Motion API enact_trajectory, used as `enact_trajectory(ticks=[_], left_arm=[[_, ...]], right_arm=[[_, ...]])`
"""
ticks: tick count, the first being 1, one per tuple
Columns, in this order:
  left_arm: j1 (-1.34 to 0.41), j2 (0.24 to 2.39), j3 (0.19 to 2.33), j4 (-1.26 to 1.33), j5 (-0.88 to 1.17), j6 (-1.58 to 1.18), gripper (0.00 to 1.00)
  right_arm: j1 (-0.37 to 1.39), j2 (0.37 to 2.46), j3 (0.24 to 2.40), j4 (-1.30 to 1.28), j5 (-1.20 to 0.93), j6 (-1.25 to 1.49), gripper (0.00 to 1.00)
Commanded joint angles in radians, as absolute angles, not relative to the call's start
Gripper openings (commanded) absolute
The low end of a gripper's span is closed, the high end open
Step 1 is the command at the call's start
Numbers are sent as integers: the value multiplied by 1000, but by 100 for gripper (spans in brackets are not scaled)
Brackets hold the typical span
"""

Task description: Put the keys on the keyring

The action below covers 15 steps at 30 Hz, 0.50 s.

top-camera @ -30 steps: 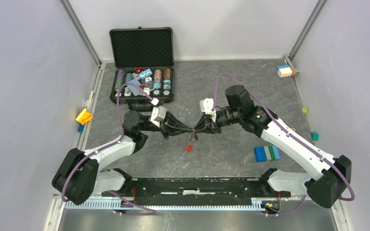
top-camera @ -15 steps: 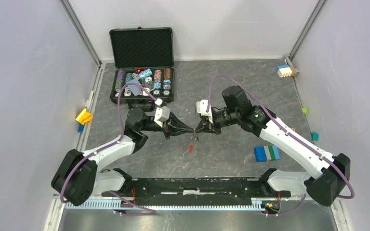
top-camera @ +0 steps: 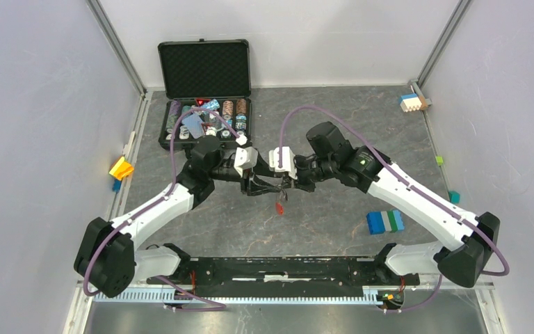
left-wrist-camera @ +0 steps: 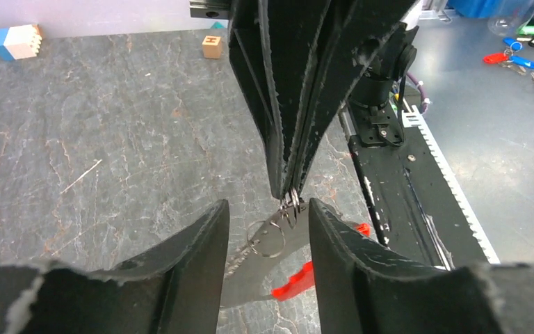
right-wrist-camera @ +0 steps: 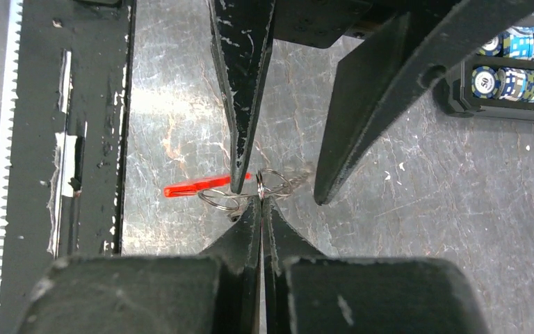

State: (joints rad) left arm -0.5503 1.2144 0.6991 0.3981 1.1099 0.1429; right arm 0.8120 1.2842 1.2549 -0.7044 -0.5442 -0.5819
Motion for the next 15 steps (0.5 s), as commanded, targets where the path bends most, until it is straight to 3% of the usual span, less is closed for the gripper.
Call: enact_trajectory(ticks=[1,4,13,15], left_arm=[[-551,1199,790,130,1106,350,55],[-551,1194,813,73,1080,388,54],[-553,1183,810,64,1057,371,30],[-554,1184,808,69,1057,368,29]], right_arm=[[841,1314,1330,-740,-475,-612,0],[861,1337,1360,-765,-436,-618,0],[898,1368,1390,-785,-348,-607,0],[900,1371,1392,-783,-349,-604,0]])
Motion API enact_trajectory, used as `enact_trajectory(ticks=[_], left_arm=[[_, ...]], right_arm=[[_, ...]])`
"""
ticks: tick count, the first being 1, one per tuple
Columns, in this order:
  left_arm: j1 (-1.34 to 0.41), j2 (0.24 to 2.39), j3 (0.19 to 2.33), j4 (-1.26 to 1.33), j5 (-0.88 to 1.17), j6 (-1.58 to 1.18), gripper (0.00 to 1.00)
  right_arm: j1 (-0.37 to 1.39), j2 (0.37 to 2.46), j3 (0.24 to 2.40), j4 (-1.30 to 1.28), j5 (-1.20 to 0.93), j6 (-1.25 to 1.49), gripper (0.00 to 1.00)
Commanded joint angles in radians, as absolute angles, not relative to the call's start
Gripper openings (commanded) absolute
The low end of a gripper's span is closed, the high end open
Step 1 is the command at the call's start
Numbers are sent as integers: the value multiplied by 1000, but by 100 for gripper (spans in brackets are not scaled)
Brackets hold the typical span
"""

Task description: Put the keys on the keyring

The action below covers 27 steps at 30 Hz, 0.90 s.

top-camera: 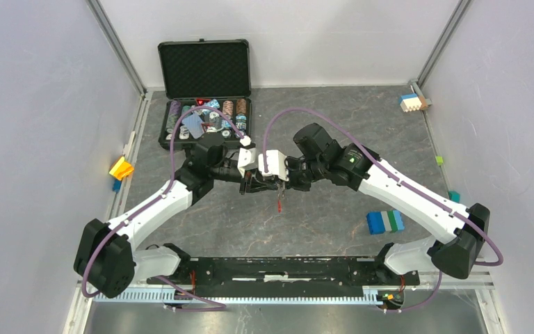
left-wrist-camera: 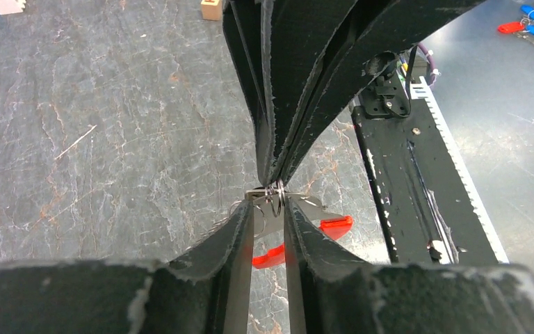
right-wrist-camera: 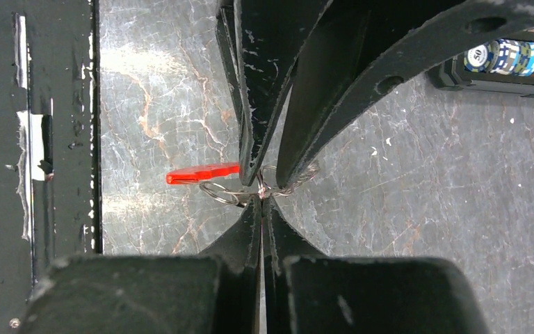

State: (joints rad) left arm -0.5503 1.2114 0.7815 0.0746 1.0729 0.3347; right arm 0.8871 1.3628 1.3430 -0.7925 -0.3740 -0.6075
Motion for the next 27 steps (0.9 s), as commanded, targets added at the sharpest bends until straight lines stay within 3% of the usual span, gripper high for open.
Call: enact_trajectory(ticks=[1,10,27], left_arm=[[-554,1184,807,77,1057,359,28],[-554,1180,791,187,1067,249,29],[-520,1152,663,447,1100,147,43]], right_arm=[[903,1373,1394,-783,-346,-604,0],[910,1384,1388,-787,-341,-599,0],[869,1304,1296,-704,-401,-599,0]])
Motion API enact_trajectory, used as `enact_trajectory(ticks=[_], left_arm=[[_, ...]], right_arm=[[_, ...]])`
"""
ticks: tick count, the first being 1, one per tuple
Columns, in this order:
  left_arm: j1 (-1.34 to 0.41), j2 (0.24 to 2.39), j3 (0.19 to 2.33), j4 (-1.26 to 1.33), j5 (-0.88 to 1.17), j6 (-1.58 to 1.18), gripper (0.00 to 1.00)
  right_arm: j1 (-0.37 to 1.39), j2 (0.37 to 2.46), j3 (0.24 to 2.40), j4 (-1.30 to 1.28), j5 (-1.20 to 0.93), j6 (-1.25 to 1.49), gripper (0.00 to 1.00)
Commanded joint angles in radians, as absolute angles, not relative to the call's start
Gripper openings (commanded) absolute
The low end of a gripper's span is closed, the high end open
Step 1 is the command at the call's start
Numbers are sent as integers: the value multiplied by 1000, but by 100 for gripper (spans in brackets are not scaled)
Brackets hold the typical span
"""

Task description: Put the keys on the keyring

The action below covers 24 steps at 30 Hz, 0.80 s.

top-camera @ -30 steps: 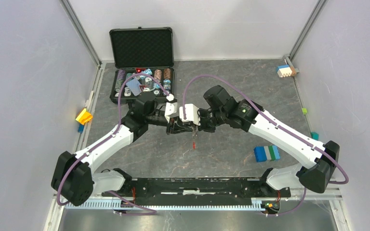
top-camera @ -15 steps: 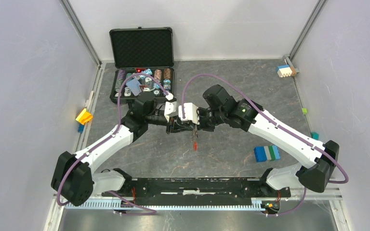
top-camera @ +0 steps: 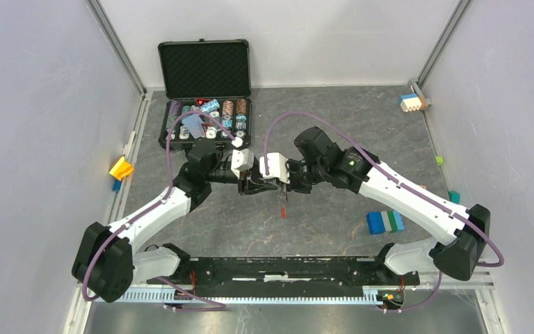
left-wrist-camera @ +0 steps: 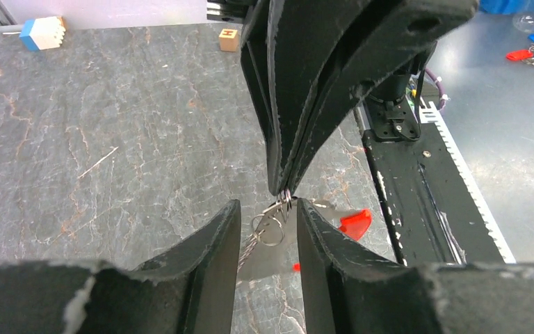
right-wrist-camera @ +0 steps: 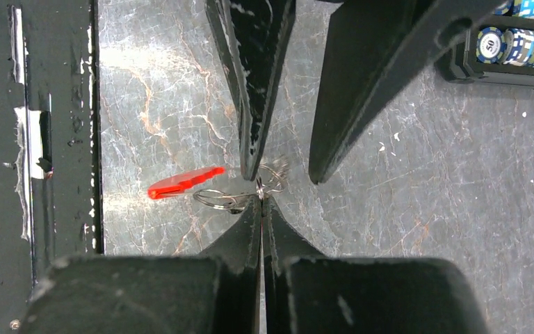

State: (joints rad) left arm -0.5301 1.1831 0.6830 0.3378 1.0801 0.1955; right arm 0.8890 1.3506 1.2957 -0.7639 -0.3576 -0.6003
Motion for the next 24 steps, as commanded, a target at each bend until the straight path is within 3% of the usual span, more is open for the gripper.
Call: enact_trajectory(ticks=[1,24], left_arm=[[-519,1151,661,451,1103,148,43],[-543,1195,696,434,1132,152,31]], right_arm=[[863,1304,1295,-704,-414,-597,0],[835,1341,1318,-710,-479,-570,0]])
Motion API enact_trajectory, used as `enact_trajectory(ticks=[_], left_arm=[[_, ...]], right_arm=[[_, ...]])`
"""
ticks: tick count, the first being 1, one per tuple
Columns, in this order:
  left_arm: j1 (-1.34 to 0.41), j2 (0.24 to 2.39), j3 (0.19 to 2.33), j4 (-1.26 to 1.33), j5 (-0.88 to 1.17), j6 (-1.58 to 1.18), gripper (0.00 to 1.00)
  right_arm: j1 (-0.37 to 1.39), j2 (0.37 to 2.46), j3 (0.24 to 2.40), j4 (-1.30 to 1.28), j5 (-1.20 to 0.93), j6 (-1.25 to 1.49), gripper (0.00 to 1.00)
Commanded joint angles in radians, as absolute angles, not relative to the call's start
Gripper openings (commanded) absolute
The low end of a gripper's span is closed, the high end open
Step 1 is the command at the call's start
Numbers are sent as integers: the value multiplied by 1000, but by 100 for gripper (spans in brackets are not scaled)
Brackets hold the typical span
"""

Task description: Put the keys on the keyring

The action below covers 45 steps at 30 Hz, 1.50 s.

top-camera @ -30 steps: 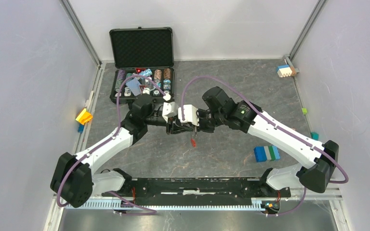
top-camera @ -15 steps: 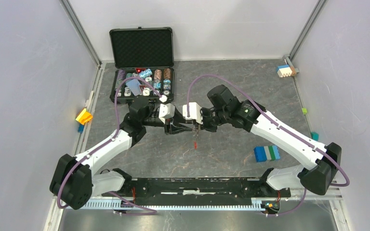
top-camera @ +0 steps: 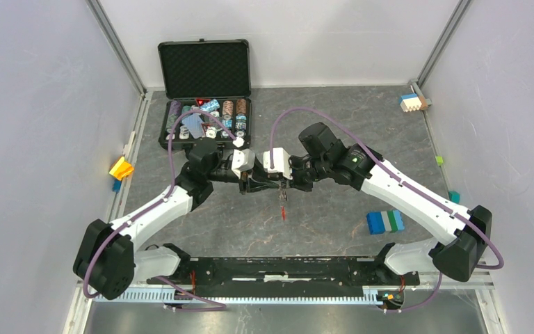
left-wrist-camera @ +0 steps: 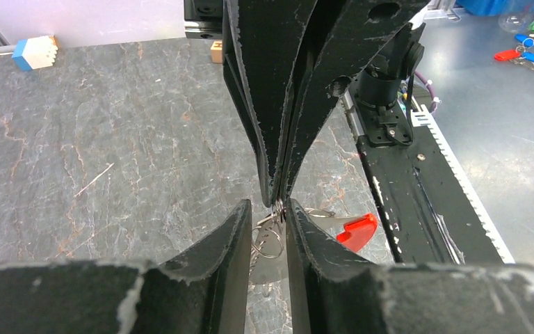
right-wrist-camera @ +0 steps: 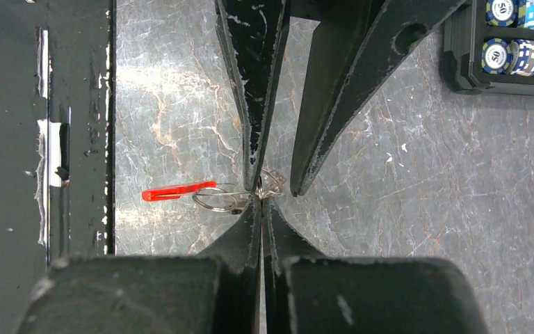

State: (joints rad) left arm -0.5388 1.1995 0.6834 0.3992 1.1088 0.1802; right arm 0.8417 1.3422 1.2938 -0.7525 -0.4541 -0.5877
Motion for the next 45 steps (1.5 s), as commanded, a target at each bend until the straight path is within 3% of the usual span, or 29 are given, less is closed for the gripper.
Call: enact_trajectory(ticks=[1,12,26,36,45], left_arm=[[-545,1197,696,434,1134,150,31],[-557,1207,692,433,1132,142,23],[-558,1208,693,399,1131,163,2],[-561,1202,695,365,1104,177,2],[-562,1203,697,371,1100,165,15]], right_arm=[[836,1341,1317,-708,-479,-568,0],[831,1342,1321,-704,-482,-559,0],[821,1340,1323,-699,-494,-549,0],[819,1342,1335,-704,-498,-546,0],[818,1331,1321,-701,-497,-547,0]])
